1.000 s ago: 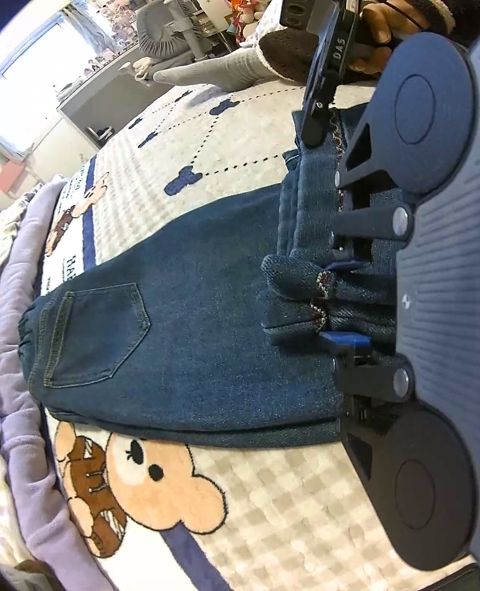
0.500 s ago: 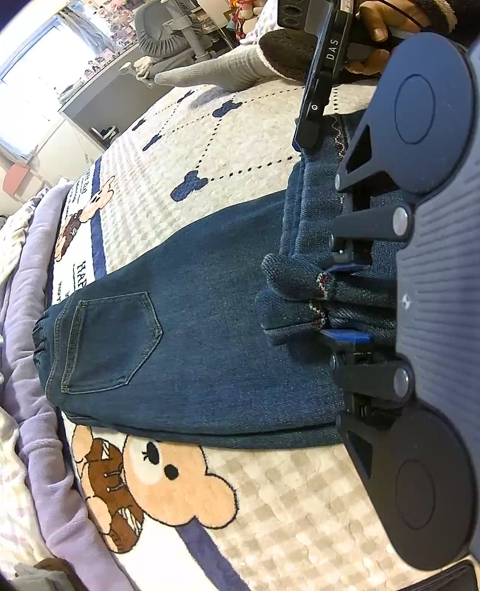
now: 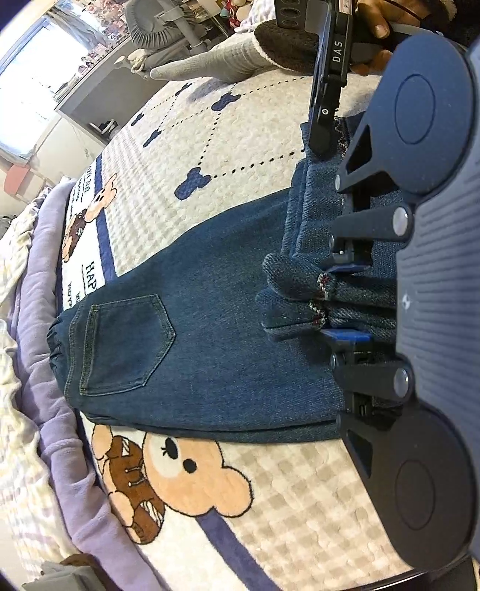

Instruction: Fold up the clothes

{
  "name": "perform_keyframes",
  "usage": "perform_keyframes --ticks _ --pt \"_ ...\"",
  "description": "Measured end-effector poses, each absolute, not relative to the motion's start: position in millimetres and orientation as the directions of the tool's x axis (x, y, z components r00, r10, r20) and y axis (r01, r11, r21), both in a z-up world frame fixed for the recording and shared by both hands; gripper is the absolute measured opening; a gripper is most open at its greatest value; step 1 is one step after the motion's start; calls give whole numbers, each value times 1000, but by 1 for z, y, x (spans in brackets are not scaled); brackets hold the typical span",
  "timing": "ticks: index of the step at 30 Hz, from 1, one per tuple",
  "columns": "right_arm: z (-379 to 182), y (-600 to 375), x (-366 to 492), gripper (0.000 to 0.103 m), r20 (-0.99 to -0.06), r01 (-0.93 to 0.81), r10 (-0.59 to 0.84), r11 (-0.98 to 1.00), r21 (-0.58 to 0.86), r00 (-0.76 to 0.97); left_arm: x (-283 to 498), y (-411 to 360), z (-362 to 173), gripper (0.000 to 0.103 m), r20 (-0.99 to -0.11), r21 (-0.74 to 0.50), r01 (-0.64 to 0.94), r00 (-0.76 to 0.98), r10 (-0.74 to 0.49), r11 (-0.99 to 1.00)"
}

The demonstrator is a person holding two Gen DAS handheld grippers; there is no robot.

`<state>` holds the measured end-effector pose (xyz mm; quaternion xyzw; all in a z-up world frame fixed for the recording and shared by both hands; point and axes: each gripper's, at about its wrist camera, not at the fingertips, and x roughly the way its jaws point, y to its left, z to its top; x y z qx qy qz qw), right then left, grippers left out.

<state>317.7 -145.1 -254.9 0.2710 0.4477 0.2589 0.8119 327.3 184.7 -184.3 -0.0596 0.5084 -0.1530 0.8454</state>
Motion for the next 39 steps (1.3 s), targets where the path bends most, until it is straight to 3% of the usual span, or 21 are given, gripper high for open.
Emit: perform_keyframes --ticks 21,32,39 --pt "-253 -148 314 51 -580 -172 666 712 680 469 324 177 -183 29 -864 -185 123 452 -221 975" --pt "-254 -150 308 53 -564 -177 685 694 698 461 316 200 -194 23 -861 -224 11 467 -203 975" --pt "-260 -147 310 56 -565 -182 700 684 706 438 318 205 -202 26 -864 -249 -6 454 -219 969"
